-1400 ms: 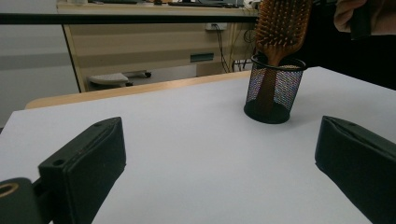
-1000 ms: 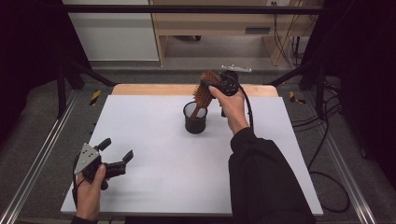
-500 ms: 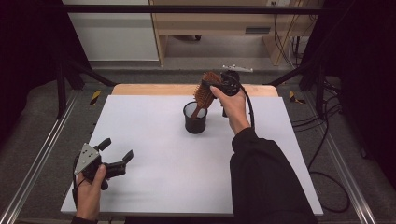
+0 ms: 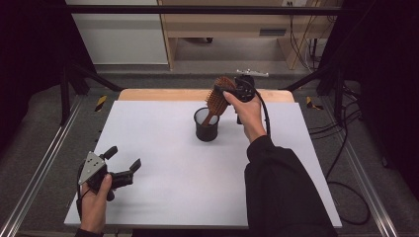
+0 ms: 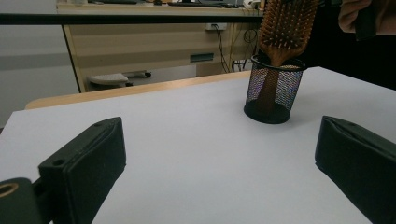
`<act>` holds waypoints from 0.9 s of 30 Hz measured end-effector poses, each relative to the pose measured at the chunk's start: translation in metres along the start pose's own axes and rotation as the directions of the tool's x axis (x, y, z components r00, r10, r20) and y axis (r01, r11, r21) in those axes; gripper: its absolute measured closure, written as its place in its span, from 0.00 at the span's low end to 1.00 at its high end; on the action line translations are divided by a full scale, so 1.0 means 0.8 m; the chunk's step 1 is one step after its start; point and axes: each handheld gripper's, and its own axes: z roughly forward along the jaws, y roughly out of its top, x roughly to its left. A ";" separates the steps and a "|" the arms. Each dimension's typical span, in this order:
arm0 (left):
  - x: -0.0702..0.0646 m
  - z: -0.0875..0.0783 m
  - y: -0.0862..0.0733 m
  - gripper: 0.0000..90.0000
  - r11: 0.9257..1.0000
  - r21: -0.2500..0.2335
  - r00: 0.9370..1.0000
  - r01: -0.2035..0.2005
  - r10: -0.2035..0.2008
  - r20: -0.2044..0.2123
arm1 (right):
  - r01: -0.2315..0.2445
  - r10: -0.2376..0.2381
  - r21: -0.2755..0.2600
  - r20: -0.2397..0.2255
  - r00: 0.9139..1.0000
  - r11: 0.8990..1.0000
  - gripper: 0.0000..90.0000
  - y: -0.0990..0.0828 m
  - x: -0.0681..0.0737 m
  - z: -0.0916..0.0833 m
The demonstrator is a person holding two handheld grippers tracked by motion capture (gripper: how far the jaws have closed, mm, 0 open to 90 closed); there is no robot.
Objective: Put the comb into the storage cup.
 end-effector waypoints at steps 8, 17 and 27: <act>0.000 0.000 0.000 0.02 1.000 0.001 1.000 0.000 0.000 0.001 | -0.002 0.002 0.004 0.006 1.000 1.000 0.40 -0.001 -0.002 -0.001; 0.000 0.000 0.000 0.02 1.000 0.001 1.000 -0.002 0.002 0.002 | 0.005 -0.005 0.004 0.006 1.000 1.000 0.40 -0.002 -0.004 -0.002; 0.000 0.000 0.000 0.02 1.000 0.001 1.000 -0.003 0.003 0.002 | 0.010 -0.010 0.004 0.010 1.000 1.000 0.38 -0.002 -0.003 -0.003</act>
